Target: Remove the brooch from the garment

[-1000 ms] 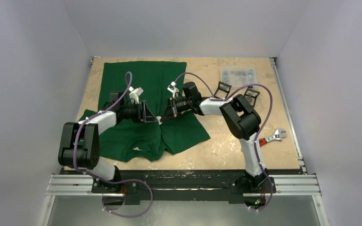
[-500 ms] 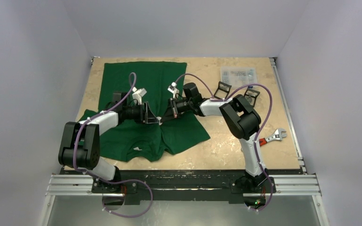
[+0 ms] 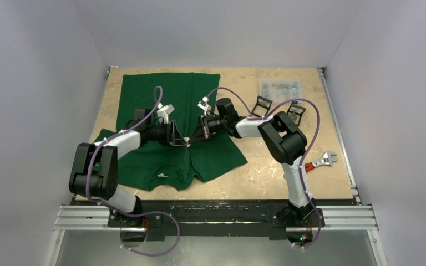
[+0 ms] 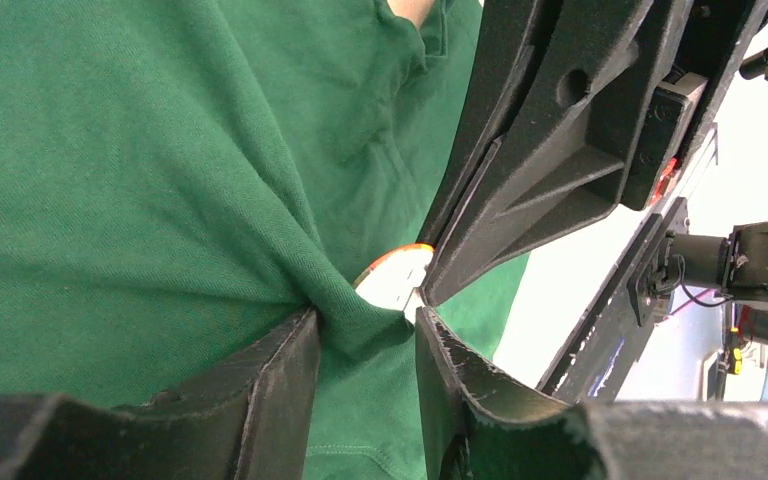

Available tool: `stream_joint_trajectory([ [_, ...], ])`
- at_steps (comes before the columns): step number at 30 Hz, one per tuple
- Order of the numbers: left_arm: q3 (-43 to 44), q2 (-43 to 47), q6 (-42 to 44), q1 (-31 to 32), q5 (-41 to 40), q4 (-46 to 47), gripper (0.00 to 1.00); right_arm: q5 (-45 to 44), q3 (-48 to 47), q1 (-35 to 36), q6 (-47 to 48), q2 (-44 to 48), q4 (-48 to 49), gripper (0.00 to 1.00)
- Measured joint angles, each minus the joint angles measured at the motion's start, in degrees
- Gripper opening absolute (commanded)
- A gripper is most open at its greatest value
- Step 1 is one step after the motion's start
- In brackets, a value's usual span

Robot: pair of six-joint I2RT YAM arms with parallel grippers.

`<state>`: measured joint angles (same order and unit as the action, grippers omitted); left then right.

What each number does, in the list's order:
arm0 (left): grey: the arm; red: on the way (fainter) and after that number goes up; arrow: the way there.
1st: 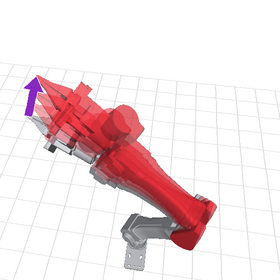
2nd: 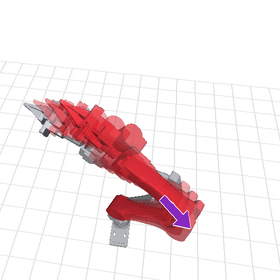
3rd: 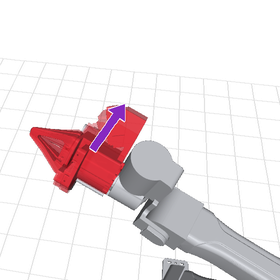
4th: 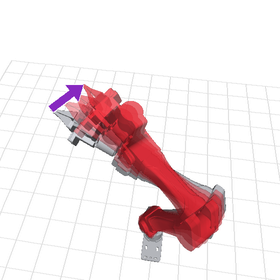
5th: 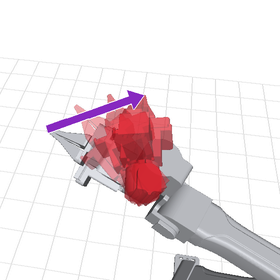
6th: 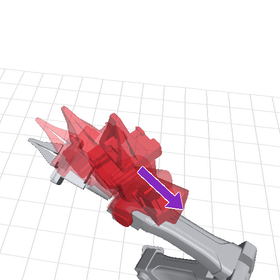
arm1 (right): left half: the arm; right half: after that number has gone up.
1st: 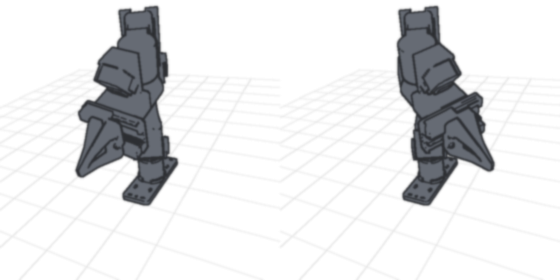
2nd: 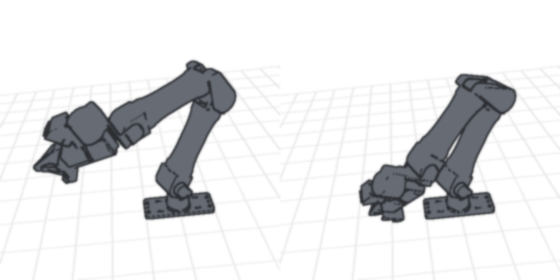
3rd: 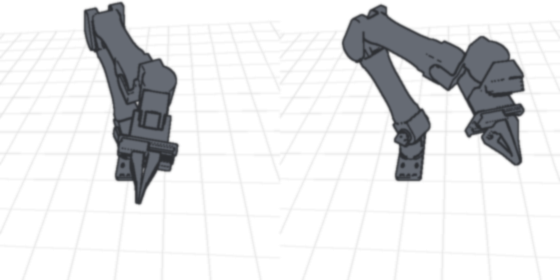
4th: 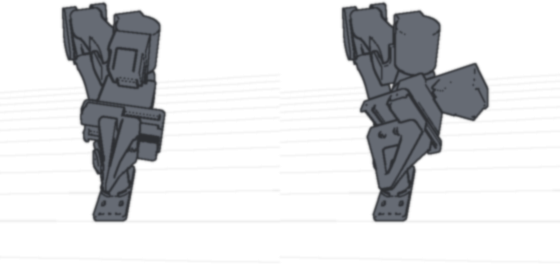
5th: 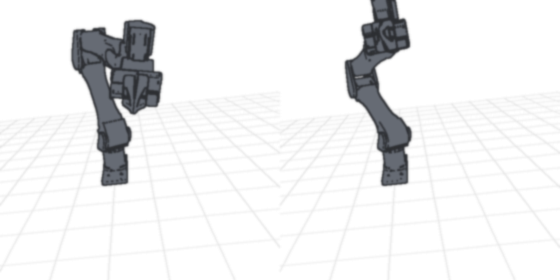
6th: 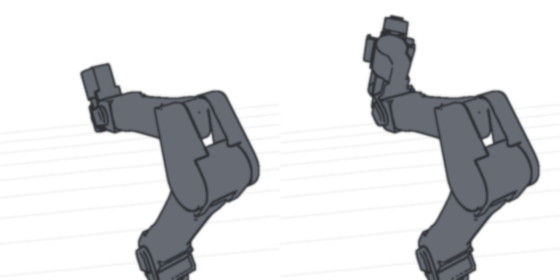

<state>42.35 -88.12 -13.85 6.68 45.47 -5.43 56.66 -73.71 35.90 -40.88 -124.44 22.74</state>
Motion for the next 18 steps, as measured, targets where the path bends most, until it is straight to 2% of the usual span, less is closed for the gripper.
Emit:
stream_joint_trajectory([
  [18, 2.56, -1.57, -0.5, 0.2, -1.4, -3.02, 0.33, -0.46, 1.09, 0.15, -3.65, 0.02, 4.31, 0.0],
])
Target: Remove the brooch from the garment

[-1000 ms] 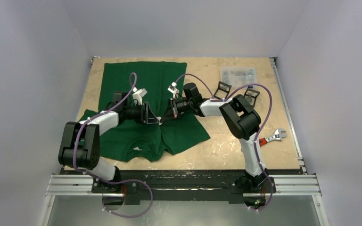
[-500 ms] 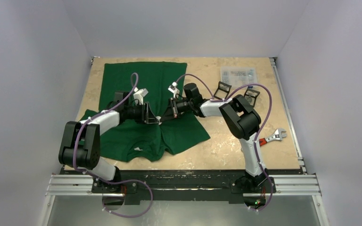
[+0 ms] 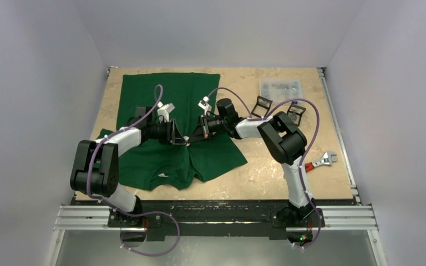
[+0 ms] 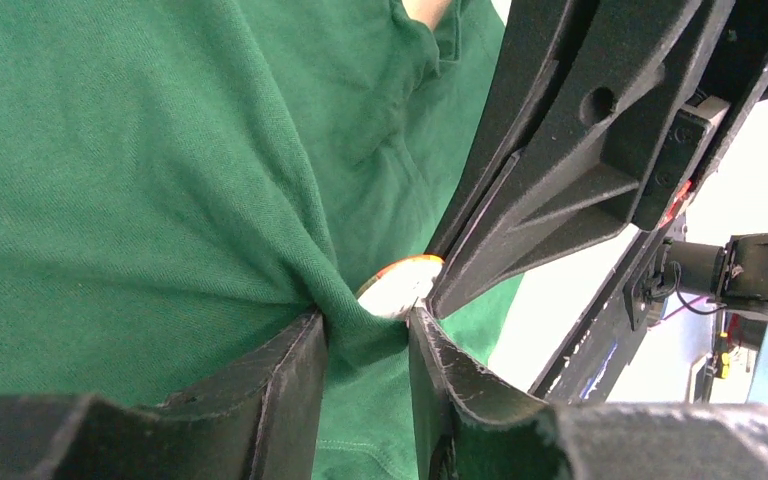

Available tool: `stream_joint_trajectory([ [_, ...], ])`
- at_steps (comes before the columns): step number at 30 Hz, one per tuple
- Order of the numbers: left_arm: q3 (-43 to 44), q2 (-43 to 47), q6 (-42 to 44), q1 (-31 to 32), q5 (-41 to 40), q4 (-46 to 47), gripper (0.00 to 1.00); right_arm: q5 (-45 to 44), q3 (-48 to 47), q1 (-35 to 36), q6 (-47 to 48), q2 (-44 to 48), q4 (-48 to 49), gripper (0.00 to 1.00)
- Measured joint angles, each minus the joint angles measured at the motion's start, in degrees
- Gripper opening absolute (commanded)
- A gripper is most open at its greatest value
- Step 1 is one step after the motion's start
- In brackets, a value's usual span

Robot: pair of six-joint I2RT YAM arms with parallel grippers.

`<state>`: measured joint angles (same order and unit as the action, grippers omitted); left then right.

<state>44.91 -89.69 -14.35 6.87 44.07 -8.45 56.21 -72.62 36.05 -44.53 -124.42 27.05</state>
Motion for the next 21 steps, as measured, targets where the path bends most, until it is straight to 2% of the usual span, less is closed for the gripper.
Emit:
stream_joint_trajectory([
  [14, 2.69, -3.32, -0.63, 0.07, -1.38, -5.03, 0.32, -3.17, -0.02, 1.31, 5.05, 0.37, -3.61, 0.0],
  [21, 2.78, -3.45, -1.11, -0.2, -1.29, -5.49, 0.37, -4.57, -1.11, 1.55, 8.87, 1.11, -8.11, 0.0],
])
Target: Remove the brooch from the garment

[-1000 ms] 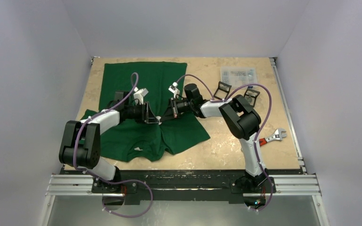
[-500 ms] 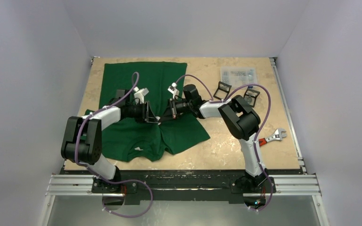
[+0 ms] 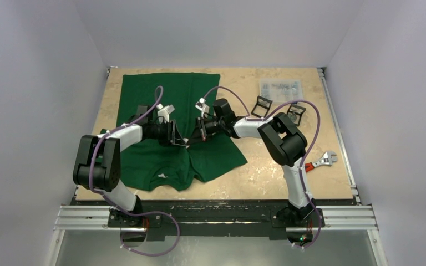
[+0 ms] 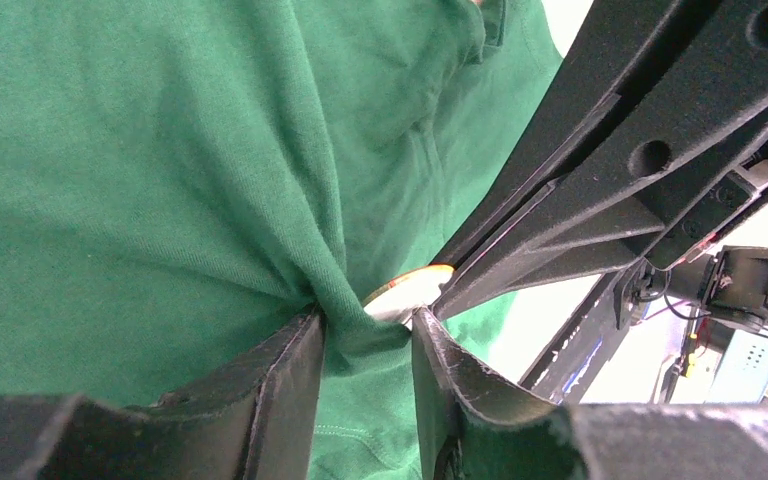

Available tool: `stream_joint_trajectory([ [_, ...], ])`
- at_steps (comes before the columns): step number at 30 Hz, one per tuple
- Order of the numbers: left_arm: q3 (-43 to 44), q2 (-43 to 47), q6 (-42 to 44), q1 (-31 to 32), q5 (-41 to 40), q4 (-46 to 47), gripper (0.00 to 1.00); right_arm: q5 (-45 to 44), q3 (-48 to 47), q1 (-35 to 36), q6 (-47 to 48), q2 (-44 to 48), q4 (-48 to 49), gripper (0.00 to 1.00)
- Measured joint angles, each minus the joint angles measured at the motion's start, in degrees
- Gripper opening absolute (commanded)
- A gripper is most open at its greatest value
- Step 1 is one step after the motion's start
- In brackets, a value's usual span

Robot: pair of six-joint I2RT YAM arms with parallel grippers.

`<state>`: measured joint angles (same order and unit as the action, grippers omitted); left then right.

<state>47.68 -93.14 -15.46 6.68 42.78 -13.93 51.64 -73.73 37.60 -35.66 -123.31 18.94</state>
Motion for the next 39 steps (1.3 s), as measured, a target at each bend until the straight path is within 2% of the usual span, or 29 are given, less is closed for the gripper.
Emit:
stream_joint_trajectory([
  [9, -0.07, 0.52, 0.59, -1.79, 1.46, -0.42, 0.54, -3.39, -4.11, 0.76, 6.91, 0.44, -9.01, 0.0],
  [14, -0.83, 2.73, 0.61, -2.73, 4.13, 0.33, 0.54, -5.62, -4.94, 1.07, 9.44, 0.44, -12.41, 0.0],
  [23, -2.25, 3.52, -1.2, -2.82, 4.68, 1.44, 0.41, -7.21, -5.25, 1.11, 10.91, 0.44, -15.02, 0.0],
  [29, -4.13, 3.06, -3.48, -2.82, 3.58, 1.73, 0.38, -7.19, -5.31, 1.11, 10.93, 0.46, -15.32, 0.0],
  [35, -4.2, 1.11, -4.48, -2.82, 2.69, 1.92, 0.26, -7.17, -5.31, 1.11, 10.88, 0.48, -15.32, 0.0],
  [39, -4.2, 0.22, -4.76, -2.8, 2.78, 2.34, 0.11, -7.15, -5.31, 1.11, 10.88, 0.5, -15.32, 0.0],
])
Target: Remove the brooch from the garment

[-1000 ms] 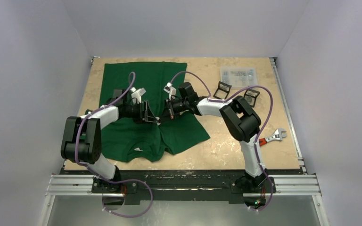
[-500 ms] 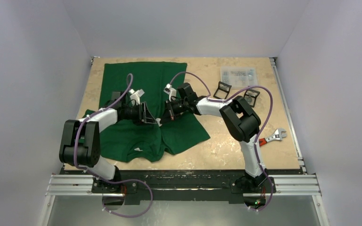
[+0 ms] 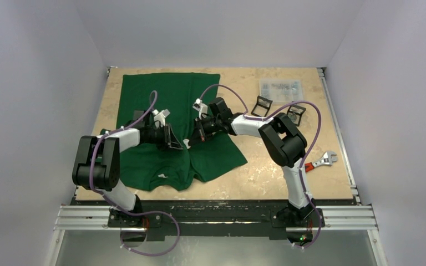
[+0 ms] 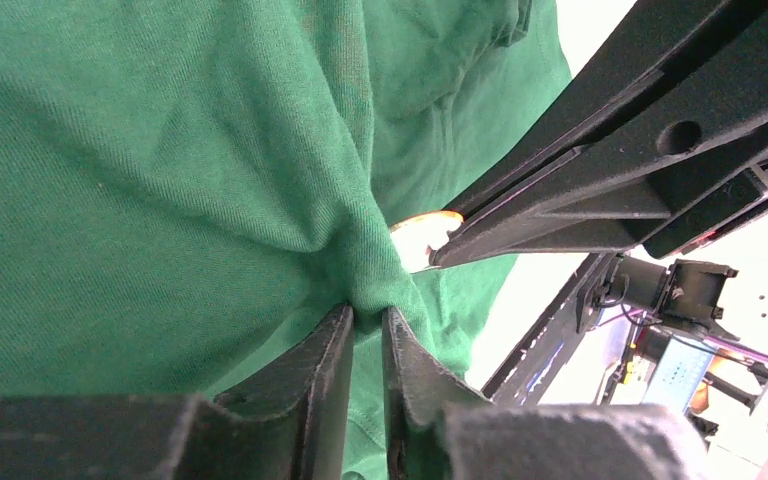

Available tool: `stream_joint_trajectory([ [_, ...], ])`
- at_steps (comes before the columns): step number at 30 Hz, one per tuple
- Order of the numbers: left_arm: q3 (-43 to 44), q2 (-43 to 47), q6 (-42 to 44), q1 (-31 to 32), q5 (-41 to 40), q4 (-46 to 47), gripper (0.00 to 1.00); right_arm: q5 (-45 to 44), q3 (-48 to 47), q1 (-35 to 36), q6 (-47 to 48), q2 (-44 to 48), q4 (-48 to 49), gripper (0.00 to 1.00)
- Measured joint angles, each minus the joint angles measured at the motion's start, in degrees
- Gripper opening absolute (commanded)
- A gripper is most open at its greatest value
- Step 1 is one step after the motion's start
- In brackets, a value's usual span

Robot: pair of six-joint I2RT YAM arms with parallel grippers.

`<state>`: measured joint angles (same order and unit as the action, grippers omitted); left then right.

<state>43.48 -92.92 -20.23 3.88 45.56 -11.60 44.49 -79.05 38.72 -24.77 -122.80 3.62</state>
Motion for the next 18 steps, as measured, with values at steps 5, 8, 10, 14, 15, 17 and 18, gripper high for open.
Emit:
stream_joint_trajectory([
  [5, 0.02, -0.35, -0.24, 0.0, 0.72, 0.87, 0.0, -0.28, -0.04, 0.11, 0.79, 0.0, -0.33, 0.0],
  [8, 0.02, -0.33, -0.26, 0.0, 1.22, 1.29, 0.0, -1.31, -0.68, 0.42, 2.23, 0.0, -1.9, 0.0],
  [10, 0.0, -0.17, -0.26, 0.0, 1.29, 1.44, 0.0, -1.97, -1.38, 0.72, 3.37, 0.0, -2.99, 0.0],
  [14, -0.28, 0.9, -0.74, 0.0, 1.9, 2.54, 0.0, -3.58, -2.49, 1.38, 5.49, 0.0, -5.18, 0.0],
  [15, -0.33, 1.2, -1.09, 0.0, 2.23, 2.89, 0.0, -4.13, -2.69, 1.57, 6.01, 0.0, -5.77, 0.0],
  [17, -0.5, 1.7, -1.6, 0.0, 2.56, 3.78, 0.0, -5.31, -3.17, 2.12, 7.23, 0.0, -7.04, 0.0],
  [18, -0.66, 1.95, -1.77, 0.0, 2.69, 4.11, 0.0, -5.95, -3.39, 2.4, 7.85, 0.0, -7.58, 0.0],
])
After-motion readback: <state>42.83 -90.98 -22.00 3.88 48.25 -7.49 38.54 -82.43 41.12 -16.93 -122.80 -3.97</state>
